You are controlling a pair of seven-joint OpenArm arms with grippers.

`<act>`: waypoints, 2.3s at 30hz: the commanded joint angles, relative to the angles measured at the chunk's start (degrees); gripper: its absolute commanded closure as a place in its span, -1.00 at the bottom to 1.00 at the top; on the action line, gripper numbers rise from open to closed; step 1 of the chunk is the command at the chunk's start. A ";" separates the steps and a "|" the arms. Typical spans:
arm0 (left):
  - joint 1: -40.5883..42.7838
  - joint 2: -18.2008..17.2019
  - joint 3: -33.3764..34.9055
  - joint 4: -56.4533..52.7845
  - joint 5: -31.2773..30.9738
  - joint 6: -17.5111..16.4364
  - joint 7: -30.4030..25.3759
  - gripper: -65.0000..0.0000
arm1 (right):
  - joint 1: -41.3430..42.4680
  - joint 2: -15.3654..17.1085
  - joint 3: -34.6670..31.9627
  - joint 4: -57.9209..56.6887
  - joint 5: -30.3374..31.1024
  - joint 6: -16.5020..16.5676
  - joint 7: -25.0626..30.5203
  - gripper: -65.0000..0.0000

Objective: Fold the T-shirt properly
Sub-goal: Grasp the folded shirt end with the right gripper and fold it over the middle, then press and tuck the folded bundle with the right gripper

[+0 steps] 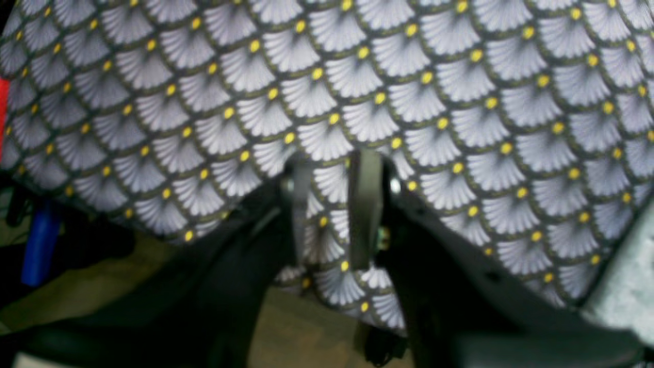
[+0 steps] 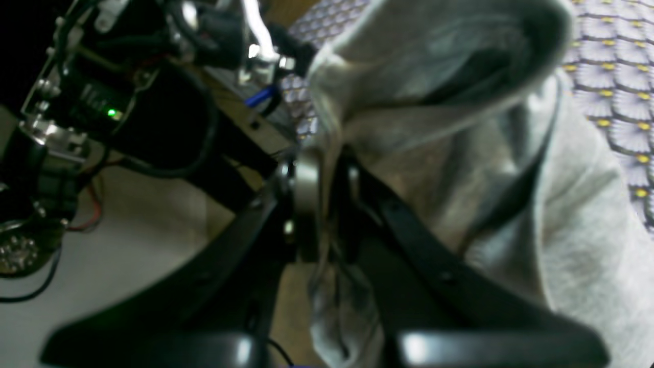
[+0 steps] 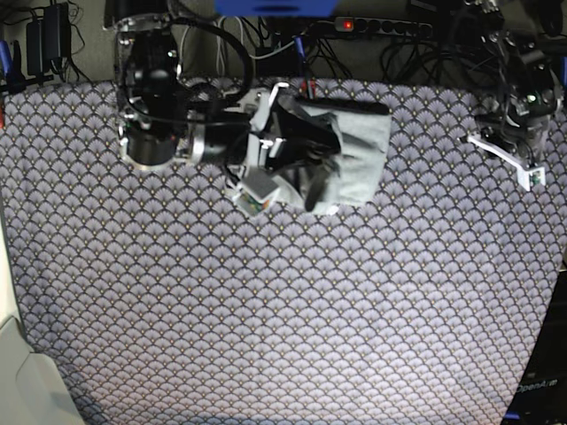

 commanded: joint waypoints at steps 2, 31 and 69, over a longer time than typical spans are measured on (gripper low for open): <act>-0.15 -0.76 -0.28 1.11 0.14 0.06 -0.87 0.56 | 1.99 -0.23 -0.77 -0.72 2.02 -0.01 1.32 1.00; 1.44 -0.68 -0.28 5.68 0.14 0.06 -0.87 0.56 | 13.50 -3.48 -7.10 -15.22 2.11 -0.01 1.85 0.13; 5.57 -0.15 -0.37 5.77 -0.03 -0.02 -1.14 0.56 | 23.44 -1.02 -21.96 -15.05 -28.40 -0.01 2.64 0.13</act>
